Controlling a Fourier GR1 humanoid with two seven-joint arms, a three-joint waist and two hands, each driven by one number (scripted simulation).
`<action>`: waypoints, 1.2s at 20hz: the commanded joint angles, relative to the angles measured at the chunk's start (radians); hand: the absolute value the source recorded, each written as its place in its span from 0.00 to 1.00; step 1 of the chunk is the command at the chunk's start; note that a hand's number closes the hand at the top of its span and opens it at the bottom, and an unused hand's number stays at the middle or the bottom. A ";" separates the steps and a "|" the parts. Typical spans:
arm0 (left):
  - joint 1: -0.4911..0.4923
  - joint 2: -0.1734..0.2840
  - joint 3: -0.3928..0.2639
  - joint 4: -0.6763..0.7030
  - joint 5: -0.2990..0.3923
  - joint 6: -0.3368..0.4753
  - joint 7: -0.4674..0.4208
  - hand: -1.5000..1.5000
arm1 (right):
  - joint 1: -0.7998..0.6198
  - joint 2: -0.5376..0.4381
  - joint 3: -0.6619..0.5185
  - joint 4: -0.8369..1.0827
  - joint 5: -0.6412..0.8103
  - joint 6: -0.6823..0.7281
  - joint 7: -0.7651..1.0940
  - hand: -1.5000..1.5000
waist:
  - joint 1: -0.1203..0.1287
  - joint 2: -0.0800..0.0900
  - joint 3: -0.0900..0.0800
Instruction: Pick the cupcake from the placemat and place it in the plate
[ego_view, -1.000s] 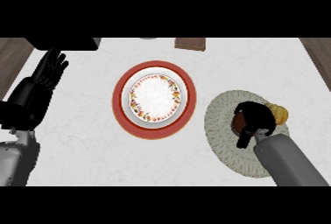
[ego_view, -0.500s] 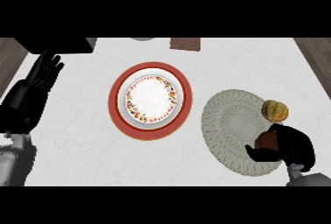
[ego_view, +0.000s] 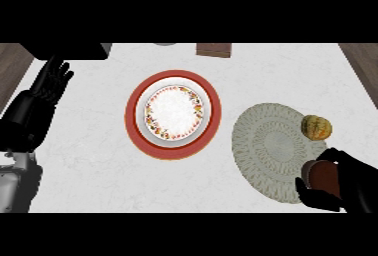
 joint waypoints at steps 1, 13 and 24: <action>-0.012 -0.002 -0.001 0.011 -0.007 -0.006 -0.003 0.50 | -0.050 0.024 0.027 -0.179 0.006 0.016 0.007 1.00 | 0.008 0.001 0.000; -0.009 -0.052 -0.021 0.019 -0.039 0.002 -0.021 0.50 | -0.360 0.324 0.255 -0.268 0.058 0.152 0.136 1.00 | 0.027 0.005 0.000; -0.064 -0.048 0.004 0.059 -0.047 -0.032 -0.026 0.50 | -0.771 0.517 0.140 0.218 -0.052 0.051 0.116 1.00 | 0.028 0.008 0.001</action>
